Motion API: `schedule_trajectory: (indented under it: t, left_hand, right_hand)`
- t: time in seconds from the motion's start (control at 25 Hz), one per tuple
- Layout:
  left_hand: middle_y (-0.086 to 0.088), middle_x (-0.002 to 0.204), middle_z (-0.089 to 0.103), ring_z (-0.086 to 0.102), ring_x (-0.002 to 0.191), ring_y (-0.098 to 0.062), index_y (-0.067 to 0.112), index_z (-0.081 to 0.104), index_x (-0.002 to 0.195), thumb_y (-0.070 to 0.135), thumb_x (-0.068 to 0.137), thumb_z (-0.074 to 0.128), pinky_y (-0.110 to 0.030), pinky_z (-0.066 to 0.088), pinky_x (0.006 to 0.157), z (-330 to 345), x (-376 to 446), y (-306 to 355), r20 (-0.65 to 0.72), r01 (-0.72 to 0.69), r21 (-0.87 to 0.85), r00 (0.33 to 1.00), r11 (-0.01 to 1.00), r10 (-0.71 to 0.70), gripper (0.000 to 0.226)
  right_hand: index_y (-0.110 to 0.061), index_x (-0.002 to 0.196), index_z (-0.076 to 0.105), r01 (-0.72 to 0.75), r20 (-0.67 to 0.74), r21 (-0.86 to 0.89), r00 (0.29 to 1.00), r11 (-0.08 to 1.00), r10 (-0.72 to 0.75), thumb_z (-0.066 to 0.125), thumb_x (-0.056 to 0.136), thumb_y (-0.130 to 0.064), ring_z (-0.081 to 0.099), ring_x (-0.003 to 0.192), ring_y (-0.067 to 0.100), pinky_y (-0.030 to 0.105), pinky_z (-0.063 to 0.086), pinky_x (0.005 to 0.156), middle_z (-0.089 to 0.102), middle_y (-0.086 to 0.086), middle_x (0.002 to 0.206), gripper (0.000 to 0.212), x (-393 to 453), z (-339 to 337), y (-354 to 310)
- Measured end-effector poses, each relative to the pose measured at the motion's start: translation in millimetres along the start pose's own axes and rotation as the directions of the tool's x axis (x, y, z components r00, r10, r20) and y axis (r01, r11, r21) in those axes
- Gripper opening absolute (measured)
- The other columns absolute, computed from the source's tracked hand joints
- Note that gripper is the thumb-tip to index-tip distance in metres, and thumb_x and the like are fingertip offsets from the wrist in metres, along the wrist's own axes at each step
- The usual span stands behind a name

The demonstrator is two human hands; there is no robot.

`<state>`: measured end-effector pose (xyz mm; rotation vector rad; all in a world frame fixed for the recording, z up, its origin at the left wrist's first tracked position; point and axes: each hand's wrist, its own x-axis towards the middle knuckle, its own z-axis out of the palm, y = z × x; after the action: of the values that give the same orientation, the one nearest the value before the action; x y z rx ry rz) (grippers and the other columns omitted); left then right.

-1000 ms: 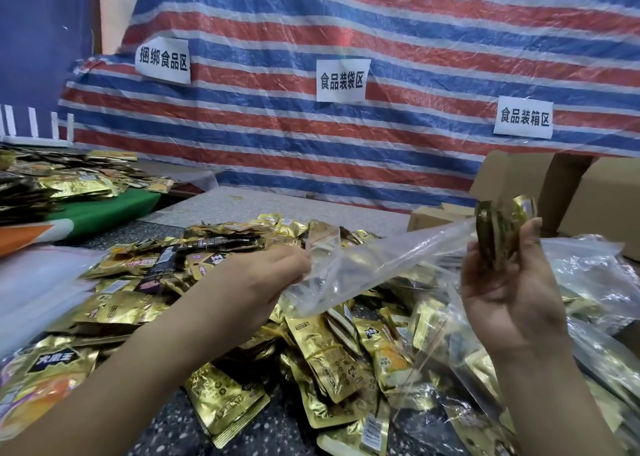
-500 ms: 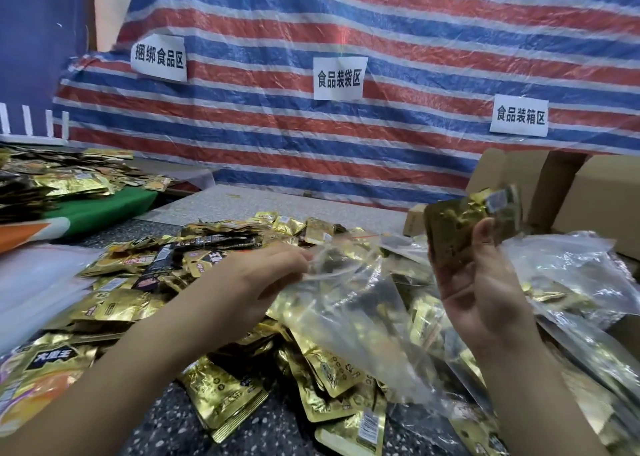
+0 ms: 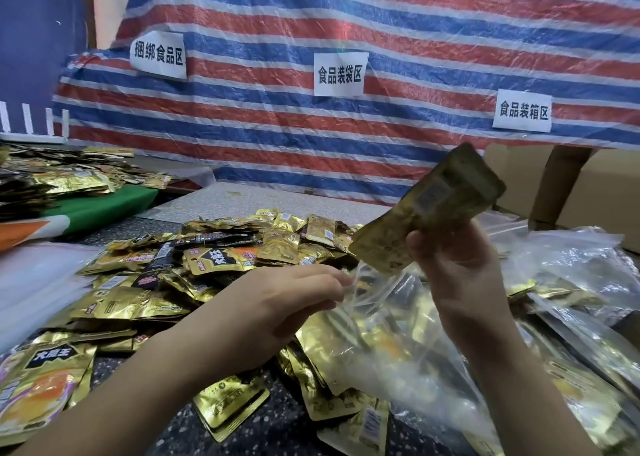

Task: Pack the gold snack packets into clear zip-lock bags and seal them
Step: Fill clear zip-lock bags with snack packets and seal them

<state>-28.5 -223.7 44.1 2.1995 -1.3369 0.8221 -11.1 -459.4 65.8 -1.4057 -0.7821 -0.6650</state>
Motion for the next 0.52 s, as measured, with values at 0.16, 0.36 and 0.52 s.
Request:
schedule_trajectory:
  t: [0.16, 0.36, 0.52]
  left_hand:
    - [0.003, 0.124, 0.067, 0.067, 0.108, -0.011, 0.009, 0.066, 0.105, 0.01, 0.096, 0.055, -0.03, 0.058, 0.08, 0.7, -0.2, -1.3, -0.002, -0.023, 0.008, 1.0, 1.0, 0.023, 0.015]
    - [0.006, 0.127, 0.065, 0.068, 0.104, -0.016, 0.013, 0.065, 0.109, 0.005, 0.095, 0.056, -0.036, 0.059, 0.074, 4.6, -1.1, 0.3, 0.024, -0.046, 0.037, 0.999, 0.998, 0.045, 0.019]
    - [0.004, 0.117, 0.069, 0.069, 0.099, -0.013, 0.01, 0.066, 0.105, 0.013, 0.095, 0.051, -0.033, 0.058, 0.075, 3.8, -1.6, -5.6, -0.043, -0.03, 0.027, 0.999, 0.999, 0.031, 0.018]
  right_hand:
    - [-0.025, 0.104, 0.068, 0.032, 0.051, -0.075, 0.998, 0.997, -0.028, 0.071, 0.088, -0.023, 0.067, 0.096, 0.013, 0.023, 0.053, 0.082, 0.073, -0.004, 0.1, 0.017, -0.7, 1.0, 5.4]
    - [-0.026, 0.109, 0.066, 0.067, 0.03, 0.046, 0.997, 0.997, -0.069, 0.068, 0.092, -0.029, 0.065, 0.1, 0.01, 0.024, 0.052, 0.086, 0.072, -0.009, 0.103, 0.018, 1.1, 4.3, 8.5]
    - [-0.033, 0.106, 0.072, -0.021, 0.103, -0.006, 0.994, 1.0, 0.022, 0.07, 0.081, -0.032, 0.07, 0.101, 0.01, 0.019, 0.054, 0.083, 0.075, -0.007, 0.104, 0.025, -0.3, -3.8, 6.4]
